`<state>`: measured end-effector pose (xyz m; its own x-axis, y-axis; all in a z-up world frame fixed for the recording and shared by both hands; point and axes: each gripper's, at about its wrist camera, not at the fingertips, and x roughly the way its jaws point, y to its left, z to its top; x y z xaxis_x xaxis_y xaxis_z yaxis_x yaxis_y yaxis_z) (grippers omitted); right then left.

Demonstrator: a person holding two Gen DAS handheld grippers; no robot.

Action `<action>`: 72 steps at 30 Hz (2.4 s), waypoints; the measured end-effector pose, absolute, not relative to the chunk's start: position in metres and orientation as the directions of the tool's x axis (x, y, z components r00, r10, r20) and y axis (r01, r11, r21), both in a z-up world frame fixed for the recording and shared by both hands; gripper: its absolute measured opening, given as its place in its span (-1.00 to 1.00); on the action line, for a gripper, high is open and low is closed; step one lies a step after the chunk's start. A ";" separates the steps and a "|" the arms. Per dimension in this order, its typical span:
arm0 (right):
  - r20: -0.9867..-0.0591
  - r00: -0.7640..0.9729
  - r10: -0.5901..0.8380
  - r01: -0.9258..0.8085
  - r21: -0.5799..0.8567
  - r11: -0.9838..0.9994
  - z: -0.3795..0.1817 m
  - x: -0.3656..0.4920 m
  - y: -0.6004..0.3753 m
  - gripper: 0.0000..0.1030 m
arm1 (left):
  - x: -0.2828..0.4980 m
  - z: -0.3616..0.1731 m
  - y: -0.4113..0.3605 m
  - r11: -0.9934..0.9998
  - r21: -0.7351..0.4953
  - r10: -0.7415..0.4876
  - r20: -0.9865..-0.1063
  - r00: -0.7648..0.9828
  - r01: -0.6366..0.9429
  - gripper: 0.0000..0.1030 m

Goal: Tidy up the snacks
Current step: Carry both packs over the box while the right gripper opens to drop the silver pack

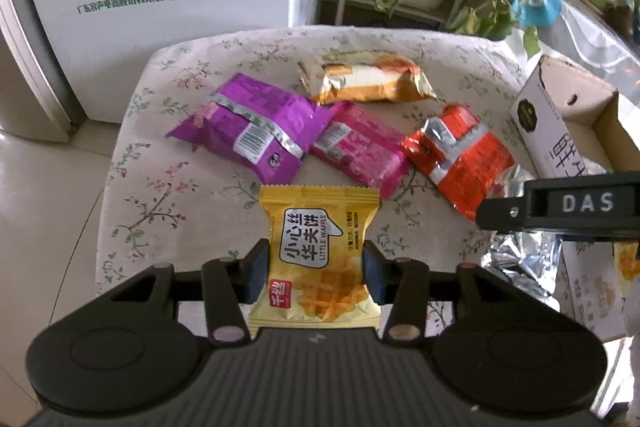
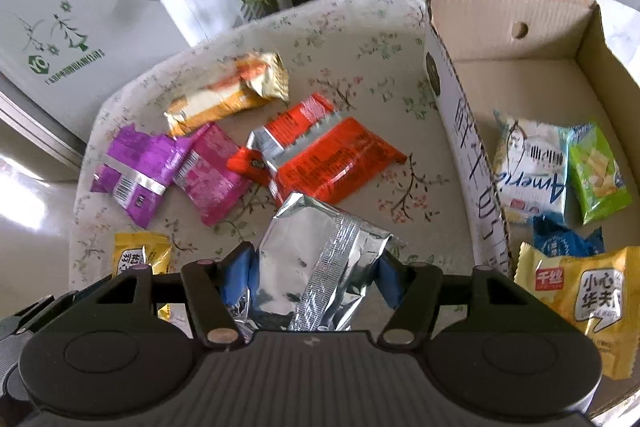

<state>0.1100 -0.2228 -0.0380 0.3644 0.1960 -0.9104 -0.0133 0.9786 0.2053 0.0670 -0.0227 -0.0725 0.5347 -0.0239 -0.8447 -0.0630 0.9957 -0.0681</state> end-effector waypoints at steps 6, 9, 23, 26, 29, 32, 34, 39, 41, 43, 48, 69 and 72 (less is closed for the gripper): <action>-0.888 0.401 0.226 -0.041 0.229 0.973 -0.023 0.107 -0.226 0.35 | 0.066 -0.062 -0.024 0.994 -0.069 -0.014 -0.832 0.555 -0.079 -0.09; -0.891 0.389 0.234 -0.050 0.233 0.971 -0.025 0.105 -0.226 0.35 | 0.067 -0.062 -0.026 0.994 -0.068 -0.007 -0.834 0.552 -0.090 -0.09; -0.832 0.504 0.231 -0.056 0.235 0.970 0.010 0.102 -0.251 0.35 | 0.066 -0.045 -0.055 0.995 -0.087 -0.040 -0.807 0.589 -0.052 -0.09; -0.812 0.540 0.221 -0.041 0.237 0.971 0.021 0.101 -0.265 0.35 | 0.066 -0.040 -0.065 0.994 -0.101 -0.062 -0.797 0.601 -0.032 -0.09; -0.797 0.563 0.218 -0.021 0.250 0.968 0.028 0.100 -0.279 0.35 | 0.066 -0.035 -0.076 0.994 -0.112 -0.086 -0.786 0.612 -0.004 -0.09; -0.785 0.580 0.219 0.004 0.271 0.963 0.034 0.099 -0.295 0.35 | 0.065 -0.030 -0.085 0.992 -0.121 -0.108 -0.775 0.622 0.021 -0.09; -0.777 0.592 0.216 0.019 0.281 0.960 0.037 0.096 -0.305 0.35 | 0.065 -0.028 -0.091 0.991 -0.130 -0.123 -0.769 0.627 0.034 -0.09; -0.765 0.612 0.201 0.078 0.311 0.947 0.043 0.091 -0.332 0.36 | 0.065 -0.022 -0.103 0.985 -0.155 -0.164 -0.751 0.639 0.070 -0.09; -0.762 0.620 0.187 0.107 0.318 0.942 0.044 0.090 -0.342 0.36 | 0.065 -0.020 -0.110 0.983 -0.161 -0.178 -0.745 0.643 0.086 -0.09; -0.759 0.624 0.185 0.139 0.341 0.930 0.046 0.088 -0.355 0.36 | 0.065 -0.019 -0.116 0.981 -0.164 -0.190 -0.739 0.646 0.101 -0.09; -0.757 0.628 0.180 0.230 0.401 0.887 0.045 0.086 -0.382 0.36 | 0.067 -0.018 -0.130 0.969 -0.213 -0.245 -0.734 0.633 0.128 -0.09; -0.767 0.629 0.128 0.363 0.435 0.824 0.043 0.079 -0.420 0.36 | 0.084 -0.025 -0.185 0.929 -0.330 -0.361 -0.714 0.600 0.167 -0.09; -0.765 0.632 0.124 0.372 0.440 0.817 0.044 0.077 -0.425 0.36 | 0.087 -0.026 -0.198 0.921 -0.351 -0.379 -0.707 0.597 0.168 -0.09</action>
